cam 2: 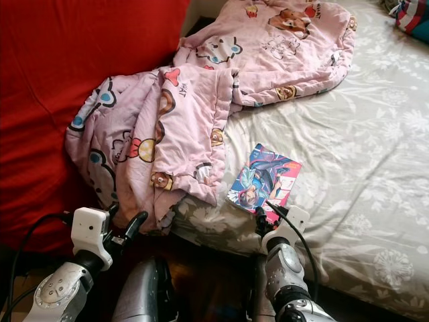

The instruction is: Clean up the room

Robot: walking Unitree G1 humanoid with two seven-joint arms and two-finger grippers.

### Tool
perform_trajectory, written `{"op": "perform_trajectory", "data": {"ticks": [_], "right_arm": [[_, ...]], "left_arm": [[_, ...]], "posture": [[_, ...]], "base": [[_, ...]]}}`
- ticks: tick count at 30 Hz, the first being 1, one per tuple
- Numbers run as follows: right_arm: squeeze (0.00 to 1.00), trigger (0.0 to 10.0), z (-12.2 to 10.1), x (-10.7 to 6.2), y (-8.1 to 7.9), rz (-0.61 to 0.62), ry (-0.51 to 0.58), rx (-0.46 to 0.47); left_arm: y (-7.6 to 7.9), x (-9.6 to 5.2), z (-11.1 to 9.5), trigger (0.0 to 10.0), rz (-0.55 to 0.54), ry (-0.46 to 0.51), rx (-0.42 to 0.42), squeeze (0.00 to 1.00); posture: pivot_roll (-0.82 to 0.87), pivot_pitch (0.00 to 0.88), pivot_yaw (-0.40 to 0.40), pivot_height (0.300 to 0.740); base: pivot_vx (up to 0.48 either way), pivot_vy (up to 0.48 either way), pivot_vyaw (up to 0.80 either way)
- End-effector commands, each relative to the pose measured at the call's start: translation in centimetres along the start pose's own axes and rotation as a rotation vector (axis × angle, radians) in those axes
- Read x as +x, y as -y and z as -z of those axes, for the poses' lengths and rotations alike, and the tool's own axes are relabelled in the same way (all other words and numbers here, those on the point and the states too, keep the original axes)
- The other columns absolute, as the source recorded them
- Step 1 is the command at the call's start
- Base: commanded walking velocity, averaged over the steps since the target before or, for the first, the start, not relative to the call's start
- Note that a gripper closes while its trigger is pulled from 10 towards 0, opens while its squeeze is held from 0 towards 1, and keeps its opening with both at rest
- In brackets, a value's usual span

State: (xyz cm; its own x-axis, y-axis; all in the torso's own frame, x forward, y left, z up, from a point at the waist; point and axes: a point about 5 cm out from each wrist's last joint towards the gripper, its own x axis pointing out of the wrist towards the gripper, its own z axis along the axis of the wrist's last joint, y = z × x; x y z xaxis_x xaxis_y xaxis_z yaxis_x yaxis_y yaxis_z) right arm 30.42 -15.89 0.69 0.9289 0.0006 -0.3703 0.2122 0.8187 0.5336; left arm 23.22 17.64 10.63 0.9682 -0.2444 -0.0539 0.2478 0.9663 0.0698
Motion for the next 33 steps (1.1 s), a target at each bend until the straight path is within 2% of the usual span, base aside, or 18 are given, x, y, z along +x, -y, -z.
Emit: {"op": "perform_trajectory", "data": {"ticks": [1, 2, 5, 8, 12, 13, 14, 15, 33], "right_arm": [[0.00, 10.0, 1.7, -0.4, 0.0, -0.004, -0.066, 0.111], [0.00, 10.0, 1.7, -0.4, 0.2, -0.002, -0.065, 0.198], [0.00, 10.0, 1.6, -0.4, 0.4, 0.002, -0.062, 0.231], [0.00, 10.0, 1.4, -0.3, 0.5, 0.010, -0.049, 0.315], [0.00, 10.0, 1.1, -0.2, 0.3, 0.016, -0.031, 0.302], [0.00, 7.7, 0.8, -0.1, 0.2, 0.015, -0.011, 0.312], [0.00, 7.7, 0.7, -0.1, 0.2, 0.015, -0.004, 0.316], [0.00, 0.0, 0.5, 0.0, 0.1, 0.013, 0.003, 0.324], [0.00, 0.0, 0.2, 0.0, 0.3, 0.000, 0.030, 0.324]], "left_arm": [[-0.1, -0.5, 0.2, 10.0, 0.000, -0.022, 0.008, 0.00], [-0.1, -0.5, 0.2, 10.0, -0.001, -0.023, 0.009, 0.00], [-0.1, -0.6, 0.2, 10.0, -0.002, -0.025, 0.011, 0.00], [-0.2, -0.7, 0.2, 10.0, -0.007, -0.027, 0.013, 0.00], [-0.2, -0.8, 0.2, 10.0, -0.008, -0.029, 0.018, 0.00], [-0.3, -0.8, 0.2, 10.0, -0.010, -0.032, 0.019, 0.00], [-0.3, -0.8, 0.2, 10.0, -0.010, -0.033, 0.019, 0.00], [-0.4, -0.8, 0.3, 10.0, -0.011, -0.035, 0.020, 0.00], [-0.2, -0.6, 0.7, 10.0, 0.001, -0.050, 0.019, 0.00]], "posture": [[0.11, 0.249, 0.058, 0.586], [0.11, 0.249, 0.058, 0.586], [0.12, 0.252, 0.060, 0.586], [0.13, 0.254, 0.061, 0.586], [0.13, 0.256, 0.063, 0.586], [0.13, 0.256, 0.063, 0.586], [0.13, 0.256, 0.063, 0.586], [0.13, 0.256, 0.064, 0.586], [0.12, 0.246, 0.070, 0.586]], "base": [[0.000, 0.000, 0.00], [0.000, 0.000, 0.00], [0.000, 0.000, 0.00], [0.000, 0.000, 0.00], [0.000, 0.000, 0.00], [0.000, 0.000, 0.00], [0.000, 0.000, 0.00], [0.000, 0.000, 0.00], [0.000, 0.000, 0.00]]}}
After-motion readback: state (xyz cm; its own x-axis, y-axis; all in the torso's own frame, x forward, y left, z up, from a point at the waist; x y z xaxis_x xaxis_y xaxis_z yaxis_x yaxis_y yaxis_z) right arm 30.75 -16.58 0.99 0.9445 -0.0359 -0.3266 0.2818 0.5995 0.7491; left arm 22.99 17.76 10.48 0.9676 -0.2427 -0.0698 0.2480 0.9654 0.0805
